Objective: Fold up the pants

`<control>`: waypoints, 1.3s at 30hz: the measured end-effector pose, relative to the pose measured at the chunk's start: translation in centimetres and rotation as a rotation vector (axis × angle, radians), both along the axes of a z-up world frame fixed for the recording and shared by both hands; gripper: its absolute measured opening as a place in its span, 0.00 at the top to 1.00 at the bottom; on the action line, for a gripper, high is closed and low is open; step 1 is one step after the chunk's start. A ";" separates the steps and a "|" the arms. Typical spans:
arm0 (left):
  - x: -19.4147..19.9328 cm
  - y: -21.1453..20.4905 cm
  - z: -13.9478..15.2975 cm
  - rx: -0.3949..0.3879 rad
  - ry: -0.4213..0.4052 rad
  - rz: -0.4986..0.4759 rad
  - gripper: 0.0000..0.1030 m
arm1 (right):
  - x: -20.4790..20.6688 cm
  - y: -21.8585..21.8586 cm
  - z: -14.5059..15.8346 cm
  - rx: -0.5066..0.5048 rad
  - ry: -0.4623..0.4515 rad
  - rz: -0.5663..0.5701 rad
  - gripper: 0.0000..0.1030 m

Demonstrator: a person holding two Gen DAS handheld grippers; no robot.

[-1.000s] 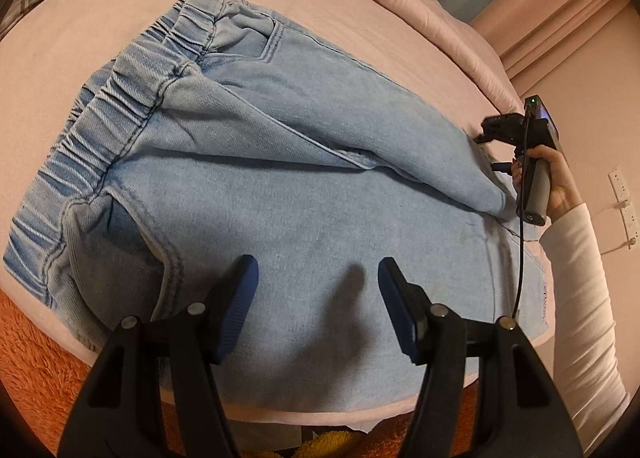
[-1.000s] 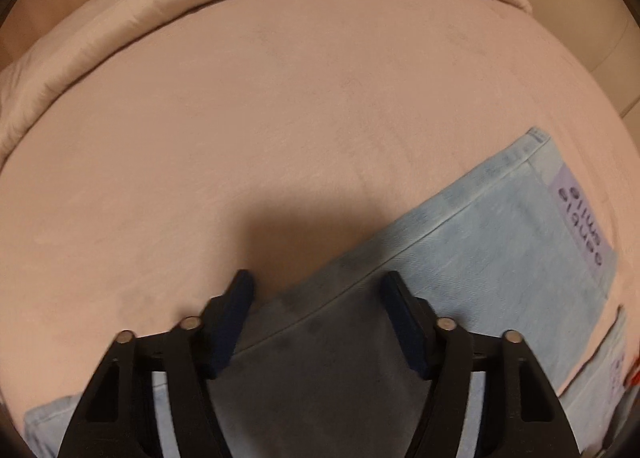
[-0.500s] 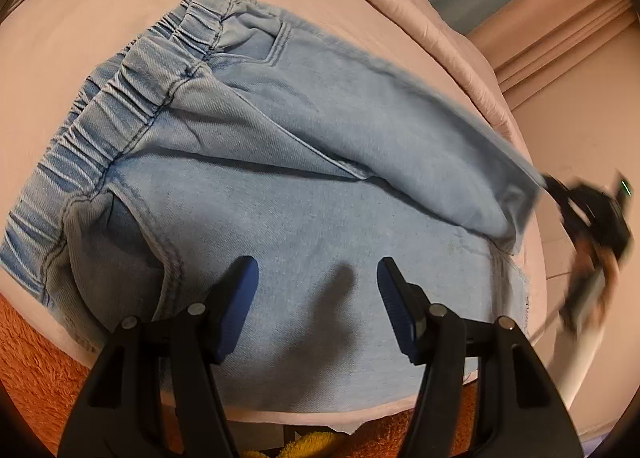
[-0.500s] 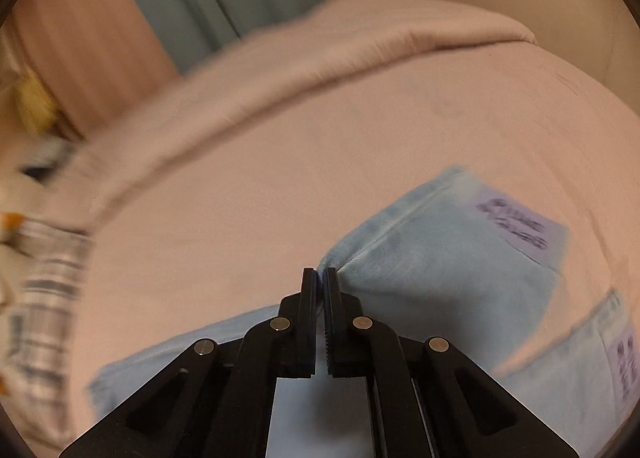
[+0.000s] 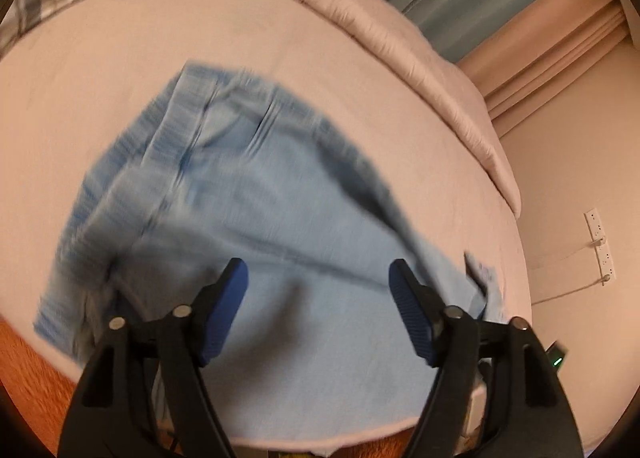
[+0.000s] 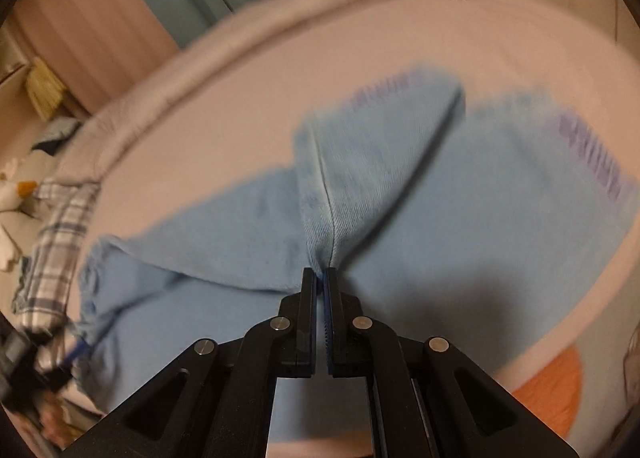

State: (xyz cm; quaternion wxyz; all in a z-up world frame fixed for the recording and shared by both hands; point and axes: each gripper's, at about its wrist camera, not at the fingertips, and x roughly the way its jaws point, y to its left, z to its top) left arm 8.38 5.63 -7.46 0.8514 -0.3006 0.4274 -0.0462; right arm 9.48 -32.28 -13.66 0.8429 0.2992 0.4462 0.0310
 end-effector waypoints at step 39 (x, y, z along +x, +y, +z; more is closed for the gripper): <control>-5.0 -6.8 -2.7 -0.001 0.005 -0.086 0.89 | -3.4 -1.0 -0.2 -0.001 -0.010 -0.041 0.98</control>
